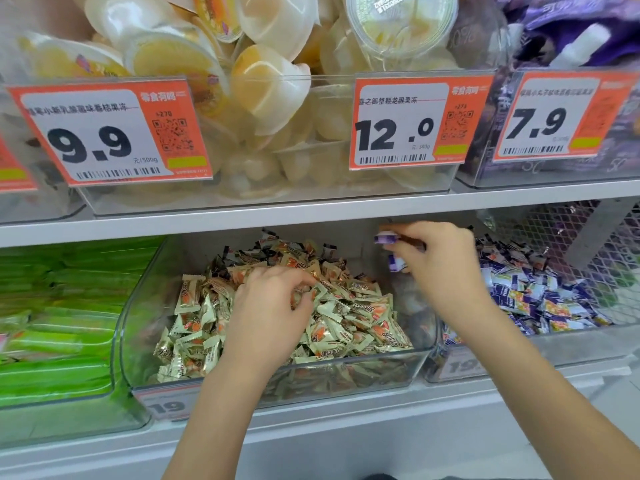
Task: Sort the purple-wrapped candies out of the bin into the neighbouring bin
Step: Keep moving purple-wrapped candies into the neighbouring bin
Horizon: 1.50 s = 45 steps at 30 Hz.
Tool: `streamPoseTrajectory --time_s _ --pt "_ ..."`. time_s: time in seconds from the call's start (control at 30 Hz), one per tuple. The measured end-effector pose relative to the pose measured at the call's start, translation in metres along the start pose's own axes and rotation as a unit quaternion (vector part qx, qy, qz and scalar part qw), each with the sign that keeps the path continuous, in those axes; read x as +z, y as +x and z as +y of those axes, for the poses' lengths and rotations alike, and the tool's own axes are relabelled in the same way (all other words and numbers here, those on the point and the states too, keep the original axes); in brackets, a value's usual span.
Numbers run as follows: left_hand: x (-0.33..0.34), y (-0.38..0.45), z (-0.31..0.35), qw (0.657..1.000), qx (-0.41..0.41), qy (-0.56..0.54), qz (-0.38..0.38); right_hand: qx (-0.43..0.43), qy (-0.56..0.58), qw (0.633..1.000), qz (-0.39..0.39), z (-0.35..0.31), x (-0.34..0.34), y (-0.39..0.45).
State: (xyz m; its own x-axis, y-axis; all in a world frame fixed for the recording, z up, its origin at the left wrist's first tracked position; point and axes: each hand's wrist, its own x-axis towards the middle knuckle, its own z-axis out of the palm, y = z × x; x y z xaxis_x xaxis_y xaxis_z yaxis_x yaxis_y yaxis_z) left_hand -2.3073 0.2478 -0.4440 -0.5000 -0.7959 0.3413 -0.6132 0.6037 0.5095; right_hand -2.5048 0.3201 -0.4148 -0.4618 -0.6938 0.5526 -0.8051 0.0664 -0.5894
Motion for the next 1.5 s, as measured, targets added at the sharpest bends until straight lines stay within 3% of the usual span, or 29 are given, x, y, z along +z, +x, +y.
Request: streamPoseTrajectory --time_s 0.1,0.23,0.4,0.6,0.73,1.03,1.37,1.5 --pt "0.006 -0.002 0.006 1.0 0.019 0.005 -0.012 0.043 -0.005 0.999 0.013 0.024 -0.03 -0.004" --pt "0.01 -0.001 0.014 0.999 0.042 -0.001 -0.011 0.155 -0.093 0.969 -0.169 0.058 -0.04 -0.007" --pt "0.015 0.026 0.022 0.99 -0.005 -0.137 -0.017 0.143 -0.071 0.979 -0.128 0.06 -0.025 0.0" --pt "0.056 0.126 0.006 0.981 -0.024 0.099 -0.166 0.134 -0.028 0.971 -0.198 0.07 -0.015 0.013" --pt "0.086 0.15 -0.029 0.97 -0.068 0.068 -0.222 0.148 -0.025 0.965 -0.215 0.081 -0.009 0.018" --pt "0.094 0.185 -0.028 0.906 0.013 0.195 -0.375 0.118 -0.026 0.954 -0.275 0.09 -0.012 0.022" --pt "0.103 0.191 -0.02 0.864 0.013 0.205 -0.46 0.115 -0.008 0.955 -0.274 0.101 -0.019 0.025" --pt "0.103 0.189 -0.016 0.872 0.015 0.187 -0.452 0.118 0.004 0.955 -0.272 0.105 -0.018 0.027"
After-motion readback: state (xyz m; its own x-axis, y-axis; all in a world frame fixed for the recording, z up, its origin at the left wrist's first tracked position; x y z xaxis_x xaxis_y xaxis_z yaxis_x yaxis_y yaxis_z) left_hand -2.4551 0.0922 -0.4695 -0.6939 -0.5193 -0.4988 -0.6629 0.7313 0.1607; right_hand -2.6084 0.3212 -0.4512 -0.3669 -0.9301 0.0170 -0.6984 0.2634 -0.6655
